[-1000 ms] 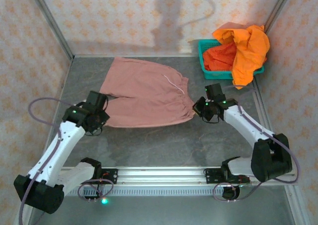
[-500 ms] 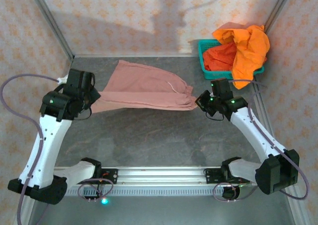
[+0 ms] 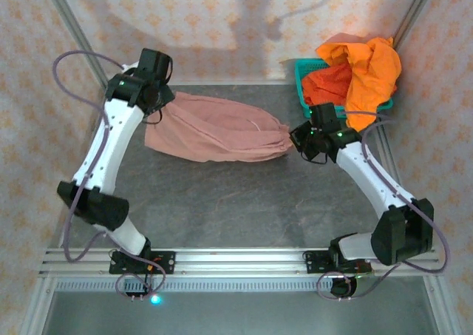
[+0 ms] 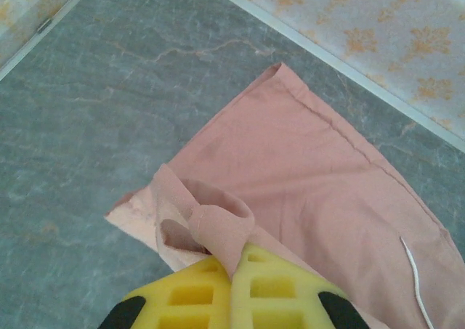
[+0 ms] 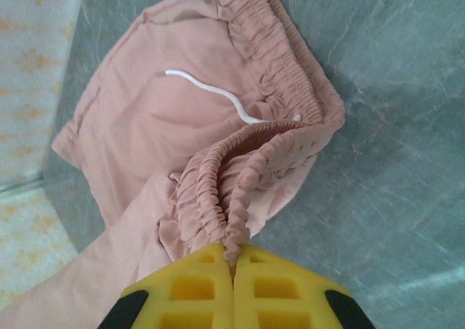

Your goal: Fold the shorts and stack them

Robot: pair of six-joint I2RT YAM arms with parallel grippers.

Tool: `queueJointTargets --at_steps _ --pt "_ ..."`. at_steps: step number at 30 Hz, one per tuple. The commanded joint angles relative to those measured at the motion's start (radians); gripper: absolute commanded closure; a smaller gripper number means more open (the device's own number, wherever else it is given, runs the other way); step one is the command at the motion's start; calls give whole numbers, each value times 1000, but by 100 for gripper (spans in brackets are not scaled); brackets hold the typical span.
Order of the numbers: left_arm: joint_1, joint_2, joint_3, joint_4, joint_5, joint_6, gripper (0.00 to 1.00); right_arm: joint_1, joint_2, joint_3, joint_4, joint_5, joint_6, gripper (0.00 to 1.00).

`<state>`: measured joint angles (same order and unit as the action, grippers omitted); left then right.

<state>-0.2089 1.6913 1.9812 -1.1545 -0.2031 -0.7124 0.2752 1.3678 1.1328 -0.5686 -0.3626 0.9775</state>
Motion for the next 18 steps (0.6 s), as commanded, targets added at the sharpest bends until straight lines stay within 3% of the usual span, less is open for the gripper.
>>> queueJointTargets --at_steps 1,15,18 --pt "25 73 96 9 -49 19 100 -28 58 66 56 61 61 100" --pt "86 445 391 8 -23 -24 100 -94 338 225 138 59 206 100" --pt "112 541 487 24 34 -60 100 -108 398 250 201 46 283 92"
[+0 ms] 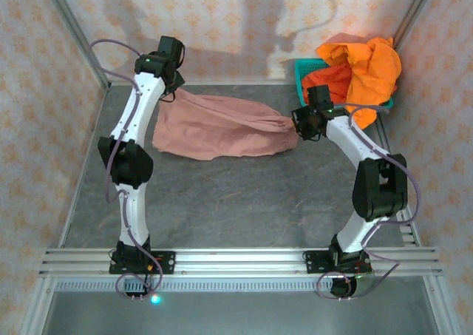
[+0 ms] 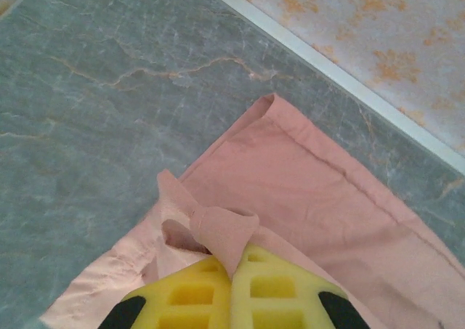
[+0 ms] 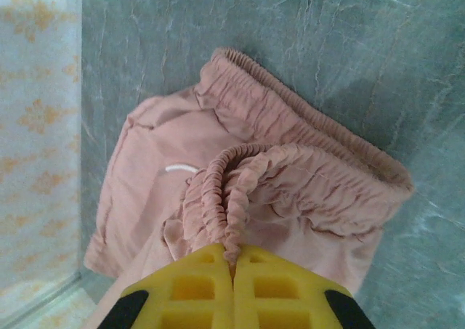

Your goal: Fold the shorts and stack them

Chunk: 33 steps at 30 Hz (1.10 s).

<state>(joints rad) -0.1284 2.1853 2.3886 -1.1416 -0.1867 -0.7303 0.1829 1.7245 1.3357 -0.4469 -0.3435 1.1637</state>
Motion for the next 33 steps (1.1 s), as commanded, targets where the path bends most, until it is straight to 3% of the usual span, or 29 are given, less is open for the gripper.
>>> queueJointTargets --at_steps 1,3,5,6,7,9,10,14,17,21,27,29,33 --pt "43 76 109 27 53 -58 100 -22 62 56 114 16 123 85" --pt "73 151 194 83 151 -108 90 -38 110 88 183 -16 196 64" --pt "103 216 289 132 231 -169 67 -54 150 125 280 -61 264 38" --pt "118 239 337 161 263 -192 58 -63 164 154 309 -81 293 31" --pt "127 254 374 183 287 -205 48 -70 169 175 330 -93 305 27" --pt "144 244 437 211 301 -205 14 -74 147 214 353 -99 293 20" --pt "148 220 441 216 298 -185 3 -74 128 219 358 -99 266 17" --pt "150 34 295 176 287 -75 0 -52 7 145 359 -106 132 7" --pt "143 -155 -45 259 383 -59 0 -18 -58 45 374 -110 37 4" --pt "98 -358 -506 461 489 -80 0 42 -27 3 382 -174 -70 3" --pt "35 -424 -924 826 601 -122 0 81 155 101 375 -278 -152 3" --pt "34 -410 -1000 914 606 -146 0 79 229 187 316 -291 -205 3" --pt "35 -346 -1038 935 605 -123 0 71 381 403 165 -293 -308 3"
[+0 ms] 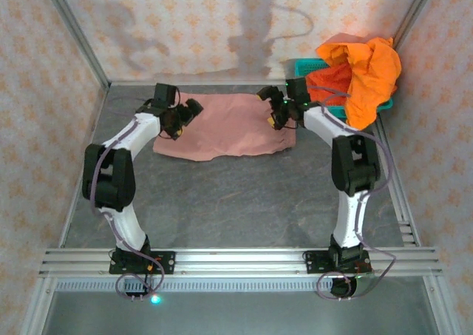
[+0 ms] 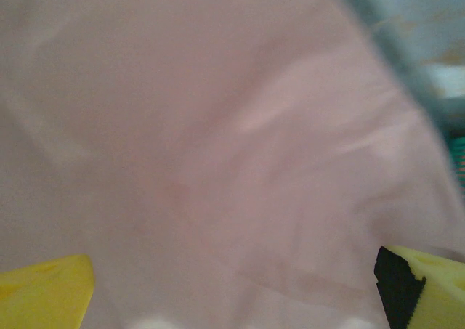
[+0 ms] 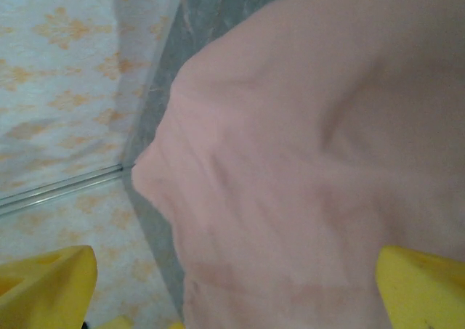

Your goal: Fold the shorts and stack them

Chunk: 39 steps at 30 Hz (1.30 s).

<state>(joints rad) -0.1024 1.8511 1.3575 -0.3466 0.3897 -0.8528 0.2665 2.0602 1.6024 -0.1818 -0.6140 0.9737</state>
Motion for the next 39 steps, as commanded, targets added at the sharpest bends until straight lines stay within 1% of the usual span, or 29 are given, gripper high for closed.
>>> queueJointTargets --at_steps 1,6,11,15,20,23,25,28,30,32,35,39 --pt "10 -1 -18 150 29 0 0 -17 77 179 -128 -19 -128 3" --pt "38 7 -137 220 -2 -13 0 -51 217 325 -202 -9 -144 9" --pt "83 -33 -267 273 -10 -12 0 -69 284 385 -247 15 -148 9" --pt "104 -70 -348 286 -18 2 0 -73 311 398 -279 45 -155 9" --pt "131 -133 -439 300 -31 20 0 -86 304 350 -267 64 -139 9" --pt "142 -172 -463 323 -5 27 0 -82 292 344 -244 15 -131 9" --pt "142 -210 -455 337 28 34 0 -71 257 341 -235 -22 -138 9" --pt "140 -287 -411 325 78 47 0 -43 122 273 -226 -49 -177 7" --pt "136 -328 -356 298 113 65 0 -18 -9 145 -176 -29 -195 4" --pt "121 -333 -287 271 135 82 0 -6 -111 34 -131 -23 -191 3" --pt "76 -269 -146 228 152 94 0 -4 -195 -110 -82 -50 -169 3" --pt "16 -111 35 197 147 99 0 -3 -234 -228 -62 -55 -173 5"
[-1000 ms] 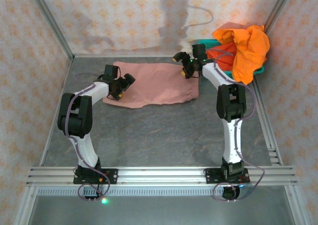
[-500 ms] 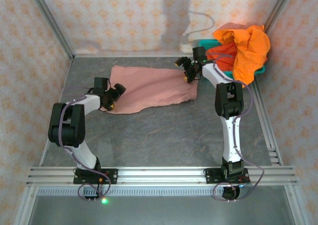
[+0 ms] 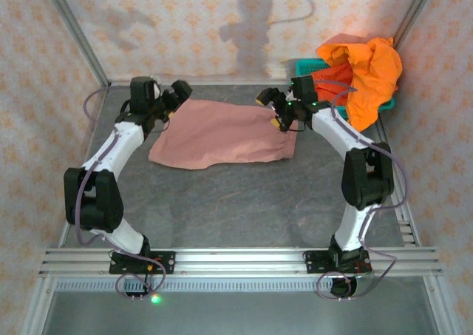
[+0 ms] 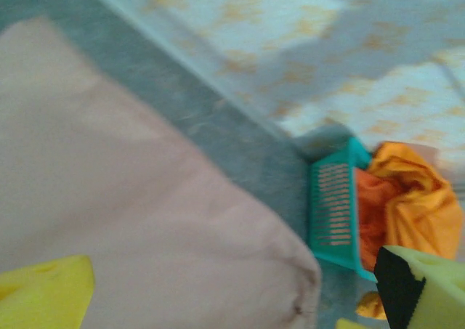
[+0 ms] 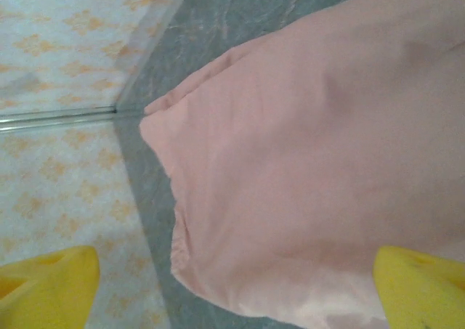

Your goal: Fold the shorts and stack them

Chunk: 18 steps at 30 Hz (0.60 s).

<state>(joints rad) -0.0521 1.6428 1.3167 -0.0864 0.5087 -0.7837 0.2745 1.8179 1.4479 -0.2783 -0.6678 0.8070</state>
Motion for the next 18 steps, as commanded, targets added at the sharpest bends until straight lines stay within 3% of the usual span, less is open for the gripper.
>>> queueJointTargets --at_steps 1,11,18 --pt "-45 141 120 -71 22 31 0 -11 -1 -101 44 -2 -2 5" --pt "-57 516 448 -156 -41 61 0 7 -56 -350 116 -7 26 7" --pt "-47 686 630 -264 -83 103 0 8 -58 -437 121 -32 22 8"
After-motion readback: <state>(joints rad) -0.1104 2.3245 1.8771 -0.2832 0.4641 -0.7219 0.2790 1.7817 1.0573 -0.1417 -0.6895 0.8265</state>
